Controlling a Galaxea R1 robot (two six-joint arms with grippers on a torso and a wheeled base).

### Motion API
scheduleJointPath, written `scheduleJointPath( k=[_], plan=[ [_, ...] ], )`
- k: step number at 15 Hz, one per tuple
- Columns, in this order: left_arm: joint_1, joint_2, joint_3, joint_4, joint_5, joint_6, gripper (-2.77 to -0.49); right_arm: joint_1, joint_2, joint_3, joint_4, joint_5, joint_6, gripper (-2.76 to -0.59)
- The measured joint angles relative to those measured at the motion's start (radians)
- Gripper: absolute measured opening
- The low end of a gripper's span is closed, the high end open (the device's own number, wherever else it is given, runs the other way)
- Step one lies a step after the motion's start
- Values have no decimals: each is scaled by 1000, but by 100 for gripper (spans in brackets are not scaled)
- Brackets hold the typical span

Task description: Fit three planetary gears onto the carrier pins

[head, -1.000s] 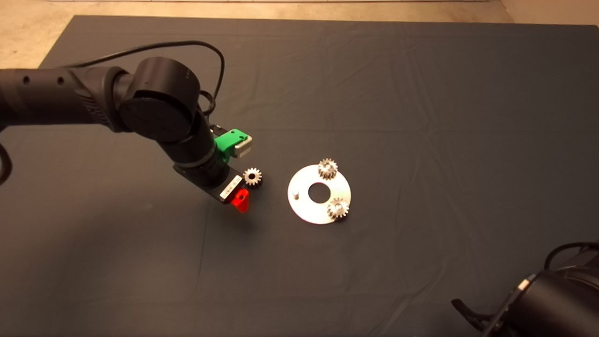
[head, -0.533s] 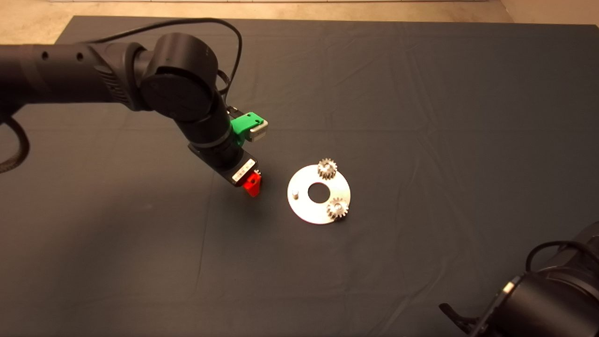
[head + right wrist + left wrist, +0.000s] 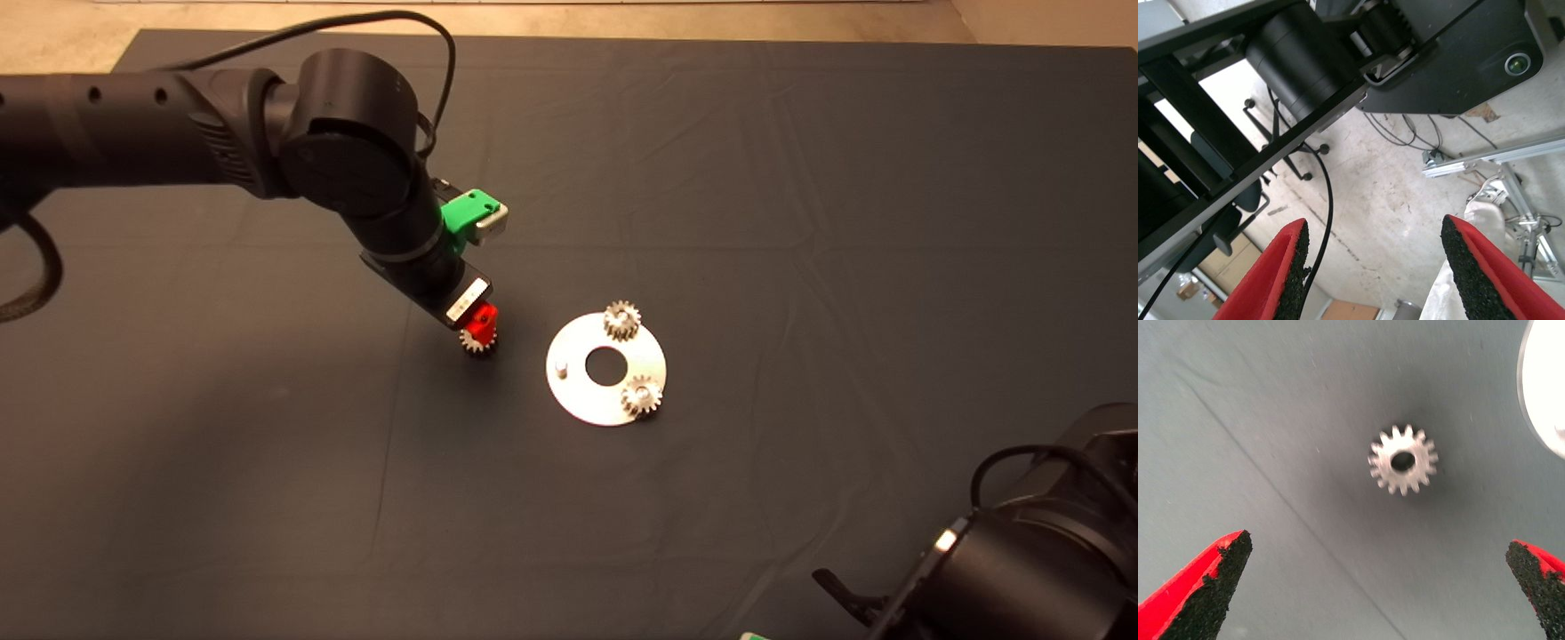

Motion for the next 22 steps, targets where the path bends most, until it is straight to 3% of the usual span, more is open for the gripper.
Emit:
scheduleJointPath(
  k=[5,14,17,18,20,22],
  plan=[
    [4,22,-13,52,0,-18,-49,16,5,-1,4,-1,0,-191],
    [94,28,-26,74,0,-23,-49,28,8,-3,12,-1,0,-191],
    [107,29,-29,115,0,-26,-49,29,10,-3,14,0,1,-191],
    [125,29,-33,131,0,-26,-49,31,10,-3,20,-1,1,-191],
    [160,29,-45,138,-18,-25,-49,31,10,-3,25,0,3,-191],
    [164,29,-63,150,-45,-25,-49,31,10,-3,27,-1,3,-191]
  ],
)
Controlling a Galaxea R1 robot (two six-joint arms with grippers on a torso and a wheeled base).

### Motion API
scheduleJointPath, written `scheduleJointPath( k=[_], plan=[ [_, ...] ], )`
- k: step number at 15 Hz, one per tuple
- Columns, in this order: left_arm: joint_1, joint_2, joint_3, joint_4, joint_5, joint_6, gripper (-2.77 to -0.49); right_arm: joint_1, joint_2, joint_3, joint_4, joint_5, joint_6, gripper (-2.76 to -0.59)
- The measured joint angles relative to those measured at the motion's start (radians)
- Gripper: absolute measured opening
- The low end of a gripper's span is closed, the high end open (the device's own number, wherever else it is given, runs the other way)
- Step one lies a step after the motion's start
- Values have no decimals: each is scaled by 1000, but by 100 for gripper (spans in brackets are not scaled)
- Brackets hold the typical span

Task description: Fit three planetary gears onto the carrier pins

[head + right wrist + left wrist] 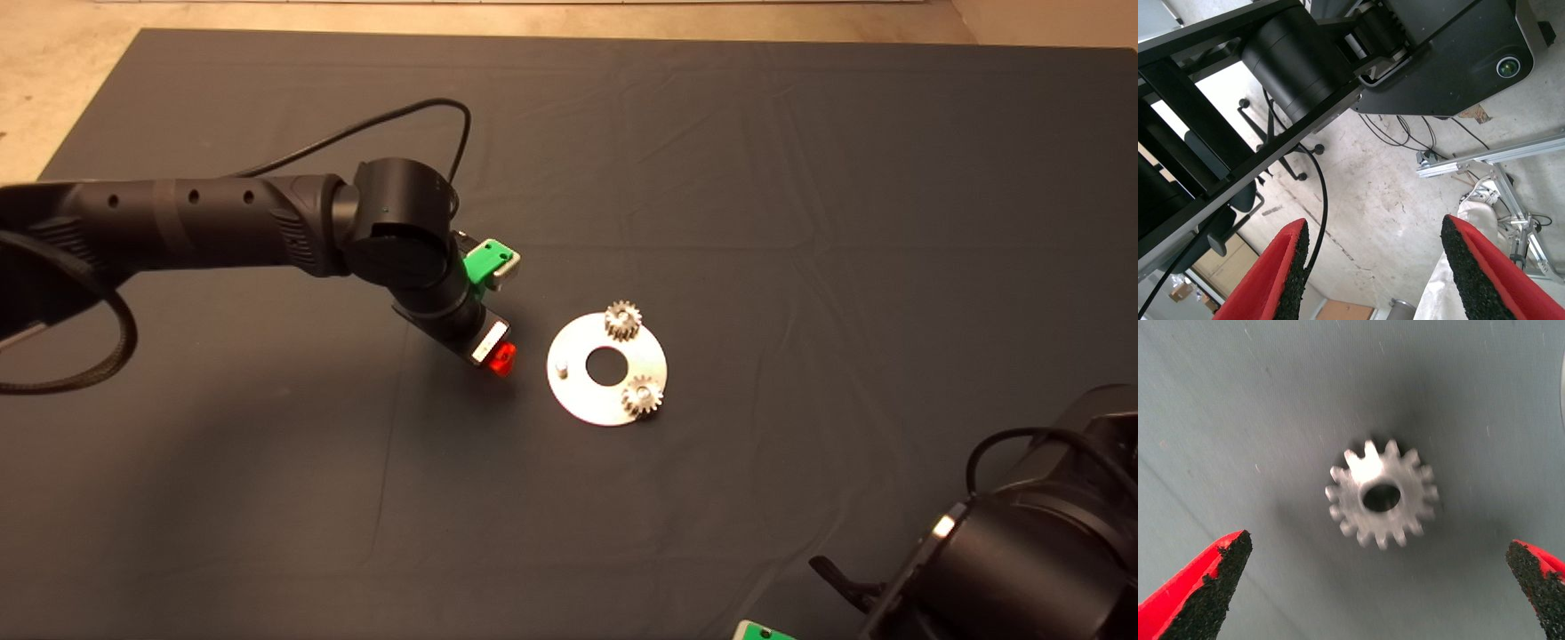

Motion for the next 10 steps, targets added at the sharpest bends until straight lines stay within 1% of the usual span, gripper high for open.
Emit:
scheduleJointPath(
  k=[2,4,5,8,9,10],
  plan=[
    [3,0,-7,9,-8,1,-49,0,0,0,3,0,0,-191],
    [22,0,-7,10,-11,6,-49,0,0,0,4,0,0,-191],
    [27,0,-10,10,-12,7,-49,0,0,0,4,0,0,-191],
    [27,1,-18,23,-18,10,-49,0,0,0,6,0,0,-191],
    [27,2,-22,23,-31,10,-49,0,0,0,7,0,0,-191],
    [28,2,-32,24,-55,11,-49,0,0,0,7,0,0,-191]
  ],
)
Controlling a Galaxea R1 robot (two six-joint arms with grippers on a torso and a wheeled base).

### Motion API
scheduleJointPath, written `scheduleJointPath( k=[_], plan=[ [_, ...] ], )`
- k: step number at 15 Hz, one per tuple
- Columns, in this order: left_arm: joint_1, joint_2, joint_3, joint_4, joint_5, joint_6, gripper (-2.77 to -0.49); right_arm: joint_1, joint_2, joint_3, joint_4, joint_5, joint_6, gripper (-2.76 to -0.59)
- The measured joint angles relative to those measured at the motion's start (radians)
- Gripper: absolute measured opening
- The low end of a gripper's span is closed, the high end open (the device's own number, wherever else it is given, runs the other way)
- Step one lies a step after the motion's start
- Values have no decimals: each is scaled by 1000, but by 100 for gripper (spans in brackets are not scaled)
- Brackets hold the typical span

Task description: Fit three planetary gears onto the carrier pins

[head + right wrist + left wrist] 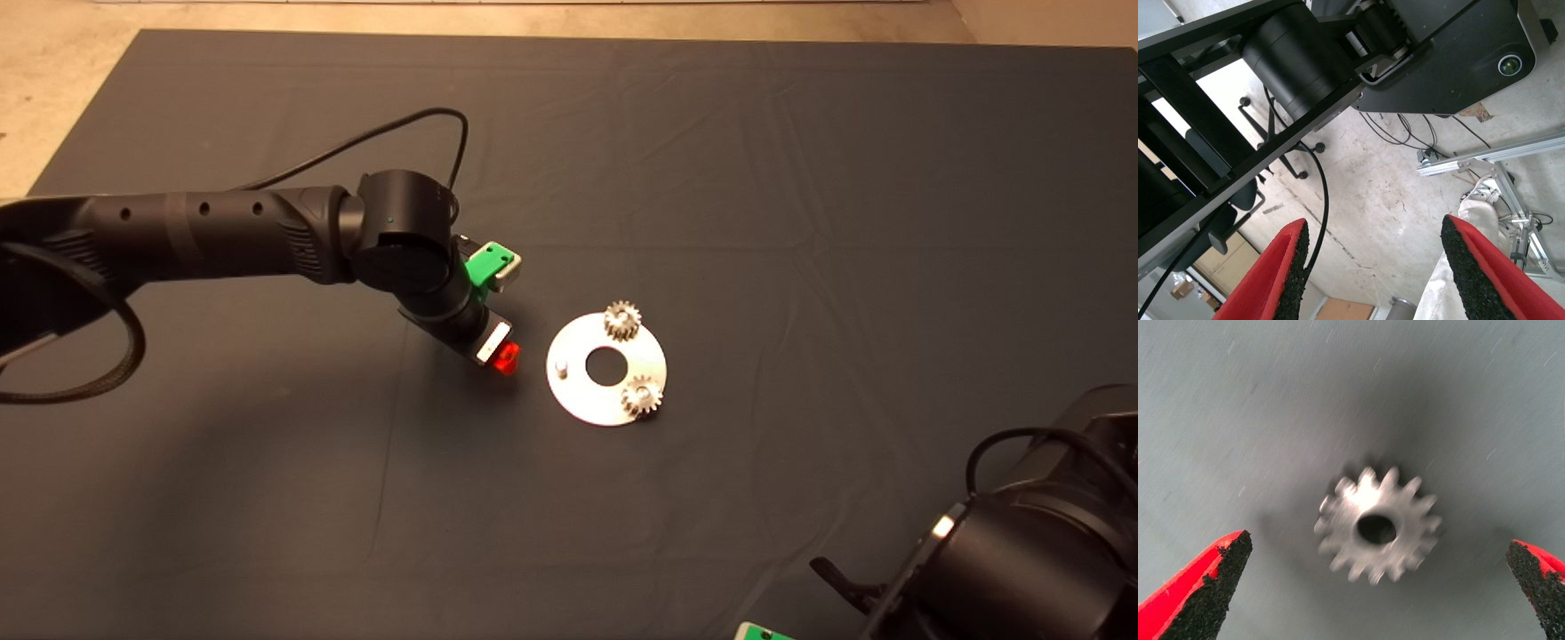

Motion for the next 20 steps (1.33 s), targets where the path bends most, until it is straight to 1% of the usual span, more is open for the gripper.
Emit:
scheduleJointPath(
  k=[1,2,3,4,5,7,9,11,13,15,16,18,19,20],
  plan=[
    [0,0,-12,11,-9,0,-49,0,0,0,0,0,0,-191],
    [2,0,-22,24,-13,5,-49,0,0,0,1,0,0,-191],
    [9,0,-31,36,-17,15,-49,0,0,0,3,0,0,-191],
    [19,0,-35,38,-23,16,-49,0,0,0,6,0,0,-191],
    [31,0,-36,38,-39,16,-49,0,0,0,7,0,0,-191],
    [35,0,-39,42,-49,20,-49,0,0,0,9,0,0,-191],
    [35,0,-40,42,-46,27,-52,0,0,0,11,0,0,-191],
    [35,0,-39,42,-49,27,-52,0,0,0,11,0,0,-191],
    [34,-1,-40,43,-49,30,-66,0,0,0,13,0,0,-191],
    [33,-2,-41,42,-51,30,-73,0,0,0,13,0,0,-191],
    [33,-3,-41,43,-50,31,-83,0,0,0,13,0,0,-191],
    [33,-3,-41,43,-50,31,-84,0,0,0,14,0,0,-191],
    [33,-3,-41,43,-51,31,-96,0,0,0,14,0,0,-191],
    [33,-2,-41,43,-52,32,-100,0,1,0,14,0,0,-191]
  ],
)
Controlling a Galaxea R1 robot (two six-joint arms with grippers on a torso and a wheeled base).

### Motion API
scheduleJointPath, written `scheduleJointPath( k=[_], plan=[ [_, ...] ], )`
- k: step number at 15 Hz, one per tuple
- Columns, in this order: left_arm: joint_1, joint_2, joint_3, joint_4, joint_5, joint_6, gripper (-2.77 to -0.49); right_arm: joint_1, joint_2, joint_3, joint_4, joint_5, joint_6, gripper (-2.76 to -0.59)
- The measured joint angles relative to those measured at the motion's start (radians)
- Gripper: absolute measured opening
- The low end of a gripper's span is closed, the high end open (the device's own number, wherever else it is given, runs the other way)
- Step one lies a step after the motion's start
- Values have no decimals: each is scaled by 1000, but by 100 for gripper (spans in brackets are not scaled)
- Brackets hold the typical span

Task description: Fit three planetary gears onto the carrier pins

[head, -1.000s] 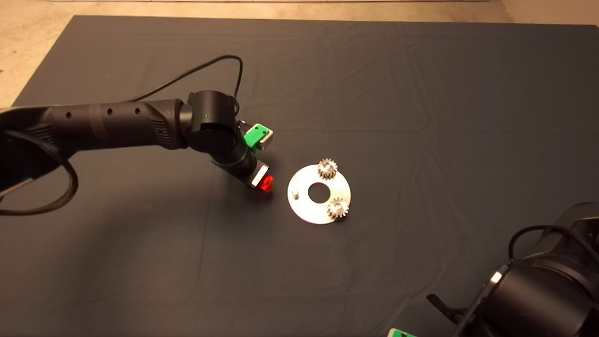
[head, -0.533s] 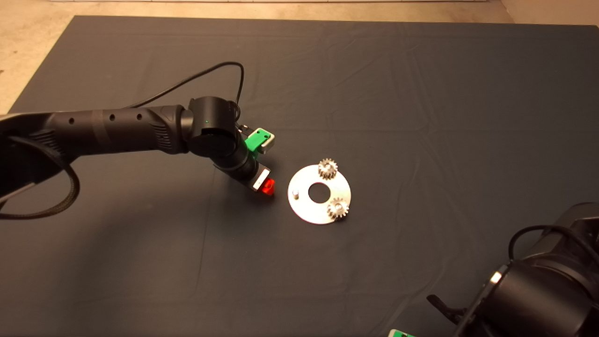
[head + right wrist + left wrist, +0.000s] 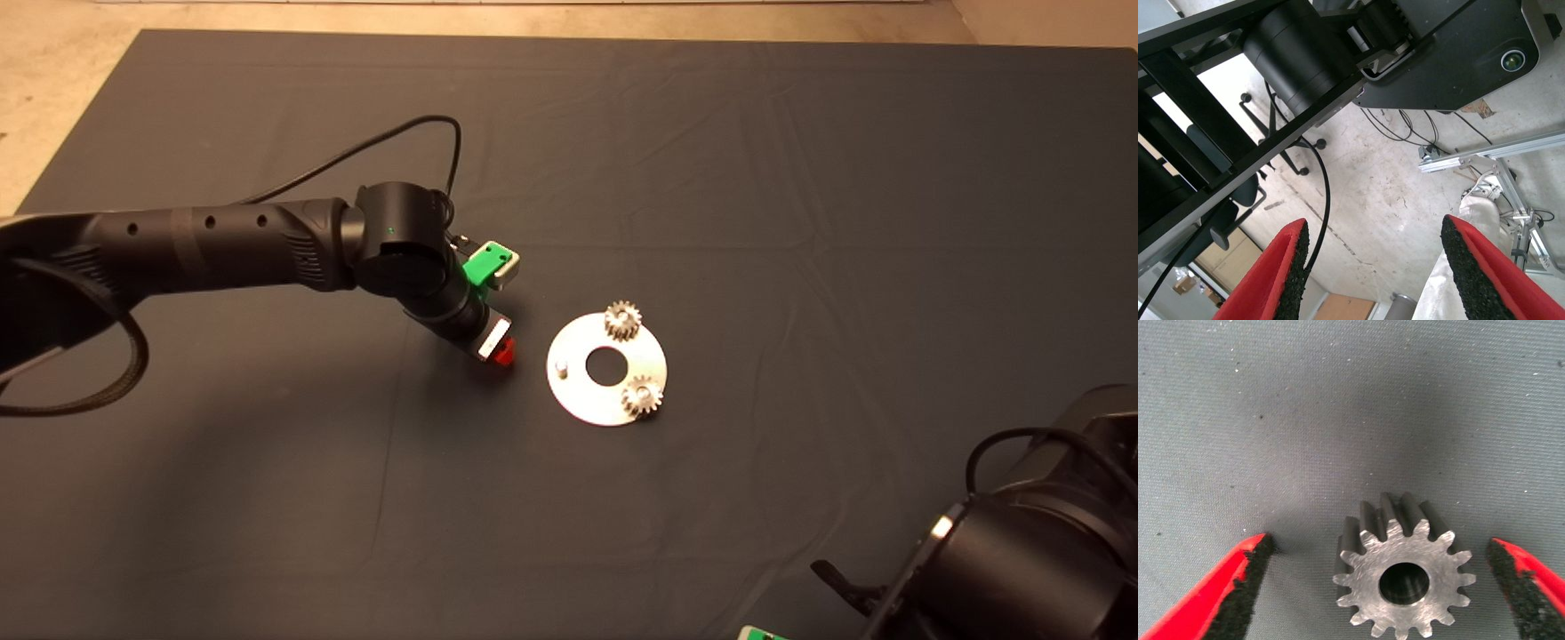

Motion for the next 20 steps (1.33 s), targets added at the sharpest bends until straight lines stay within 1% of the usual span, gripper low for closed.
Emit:
scheduleJointPath(
  k=[2,3,6,7,8,10,11,12,13,16,20],
  plan=[
    [0,0,0,0,0,0,-104,0,1,0,0,0,0,-191],
    [0,0,0,0,-1,1,-114,0,1,0,0,0,0,-191],
    [-5,3,0,-1,0,2,-115,0,1,0,0,0,0,-191],
    [-8,5,5,-1,1,2,-118,0,1,0,0,0,0,-191],
    [-12,5,11,-2,3,2,-131,0,1,0,0,0,0,-191],
    [-31,5,23,-3,7,2,-133,0,1,0,0,1,0,-191],
    [-39,5,25,-2,13,1,-133,0,1,0,0,0,1,-191],
    [-45,5,25,-2,23,1,-136,0,1,0,0,0,1,-191],
    [-45,5,25,-2,24,1,-146,0,1,0,0,0,1,-191],
    [-45,4,25,-3,32,1,-147,0,1,0,0,0,1,-191],
    [-45,4,25,-4,32,-1,-147,0,7,0,0,0,1,-191]
  ],
)
